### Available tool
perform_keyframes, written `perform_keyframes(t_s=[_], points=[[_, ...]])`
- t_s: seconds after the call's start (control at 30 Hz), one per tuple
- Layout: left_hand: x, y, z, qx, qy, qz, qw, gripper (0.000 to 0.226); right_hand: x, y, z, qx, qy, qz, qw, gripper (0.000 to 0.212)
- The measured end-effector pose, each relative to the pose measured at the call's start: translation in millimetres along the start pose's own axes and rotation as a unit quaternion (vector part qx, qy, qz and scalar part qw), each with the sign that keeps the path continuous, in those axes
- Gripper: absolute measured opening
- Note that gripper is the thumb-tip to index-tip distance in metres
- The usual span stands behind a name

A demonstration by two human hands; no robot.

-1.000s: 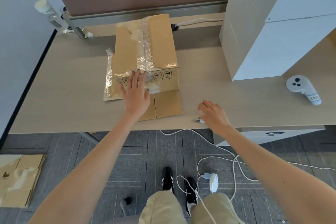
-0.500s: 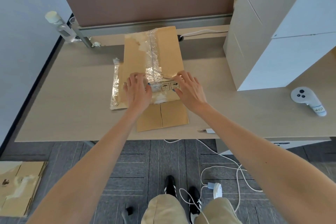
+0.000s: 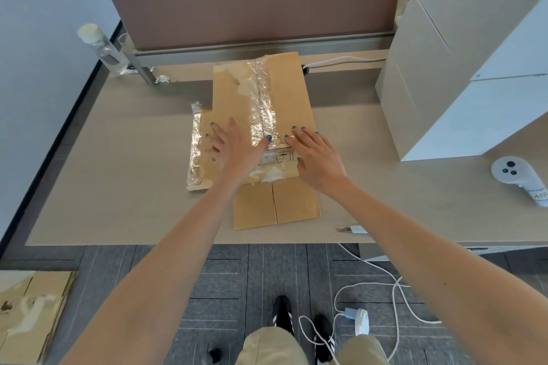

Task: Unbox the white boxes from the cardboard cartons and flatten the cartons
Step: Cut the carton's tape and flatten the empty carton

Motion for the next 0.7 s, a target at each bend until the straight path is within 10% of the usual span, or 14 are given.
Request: perform_keyframes(t_s=[0.7], points=[[-35.0, -16.5, 12.0, 0.028, 0.098, -0.033, 0.994, 0.093, -3.1, 3.5, 0.4, 0.03, 0.034, -0.01, 0.999, 0.068]])
Point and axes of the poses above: each hand's wrist, its own z-axis towards the middle knuckle, its own x-axis out of the palm, y = z × x, the point moved 10 cm from there along z, towards the middle knuckle, and after that the axes turned 7 degrees about -z, right-handed, at the moved point
